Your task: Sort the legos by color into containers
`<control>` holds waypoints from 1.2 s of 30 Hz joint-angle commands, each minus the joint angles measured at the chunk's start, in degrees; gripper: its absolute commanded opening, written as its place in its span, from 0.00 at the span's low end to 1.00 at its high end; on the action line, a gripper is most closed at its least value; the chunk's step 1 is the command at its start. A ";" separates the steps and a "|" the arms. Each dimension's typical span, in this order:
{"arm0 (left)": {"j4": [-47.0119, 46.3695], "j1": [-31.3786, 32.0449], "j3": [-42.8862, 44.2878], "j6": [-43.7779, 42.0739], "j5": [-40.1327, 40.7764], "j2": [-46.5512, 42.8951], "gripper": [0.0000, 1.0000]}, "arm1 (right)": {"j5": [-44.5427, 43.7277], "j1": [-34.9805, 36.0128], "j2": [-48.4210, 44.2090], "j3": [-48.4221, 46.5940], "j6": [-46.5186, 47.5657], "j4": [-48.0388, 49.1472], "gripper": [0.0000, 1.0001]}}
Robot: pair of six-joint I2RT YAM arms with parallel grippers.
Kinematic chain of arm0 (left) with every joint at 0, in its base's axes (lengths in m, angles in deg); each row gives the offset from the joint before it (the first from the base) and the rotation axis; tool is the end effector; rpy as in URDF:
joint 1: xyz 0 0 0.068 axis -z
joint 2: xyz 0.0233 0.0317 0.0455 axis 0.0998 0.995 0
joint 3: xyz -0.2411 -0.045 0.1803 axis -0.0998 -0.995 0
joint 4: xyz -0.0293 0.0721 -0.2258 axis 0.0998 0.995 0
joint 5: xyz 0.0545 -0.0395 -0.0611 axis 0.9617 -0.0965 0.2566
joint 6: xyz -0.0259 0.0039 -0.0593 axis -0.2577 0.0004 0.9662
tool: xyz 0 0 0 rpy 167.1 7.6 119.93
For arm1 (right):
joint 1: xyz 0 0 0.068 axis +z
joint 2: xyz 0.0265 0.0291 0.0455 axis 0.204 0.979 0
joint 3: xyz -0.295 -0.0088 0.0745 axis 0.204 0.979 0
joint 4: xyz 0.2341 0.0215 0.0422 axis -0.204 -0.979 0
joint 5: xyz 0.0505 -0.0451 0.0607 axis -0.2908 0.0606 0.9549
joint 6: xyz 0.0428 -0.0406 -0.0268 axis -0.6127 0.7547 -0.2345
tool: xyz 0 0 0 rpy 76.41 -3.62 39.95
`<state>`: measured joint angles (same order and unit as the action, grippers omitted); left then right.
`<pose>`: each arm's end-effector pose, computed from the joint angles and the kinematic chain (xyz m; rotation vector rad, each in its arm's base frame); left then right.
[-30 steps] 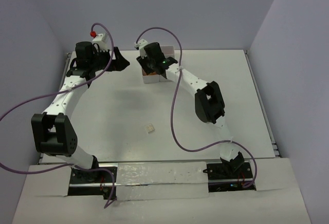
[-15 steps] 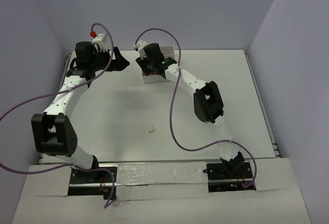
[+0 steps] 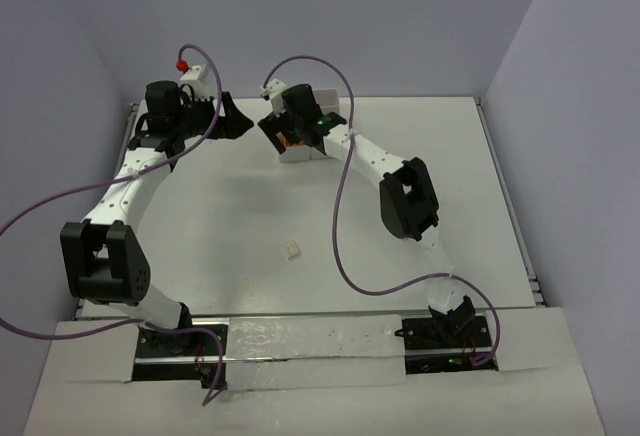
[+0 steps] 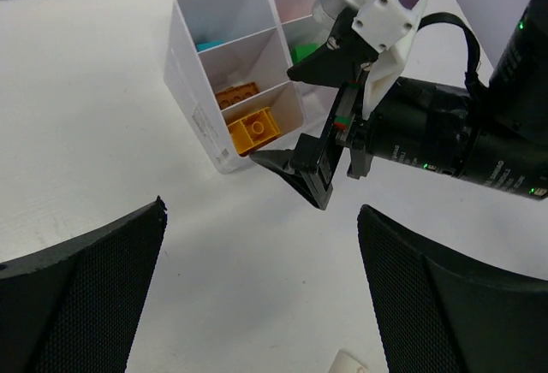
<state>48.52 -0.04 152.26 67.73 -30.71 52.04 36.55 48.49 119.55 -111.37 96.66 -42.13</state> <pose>0.3503 -0.0598 0.3674 0.1926 1.9868 -0.7273 0.4490 0.3336 0.2683 -0.9062 1.9546 0.2085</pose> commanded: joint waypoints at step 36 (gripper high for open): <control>40.97 34.39 -11.61 -100.42 -7.01 4.71 0.93 | 8.58 -31.84 -54.42 51.38 -4.92 -2.48 1.00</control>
<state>91.82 34.57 141.79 -20.88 -40.26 57.73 45.03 17.36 69.93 -61.78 92.34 -45.55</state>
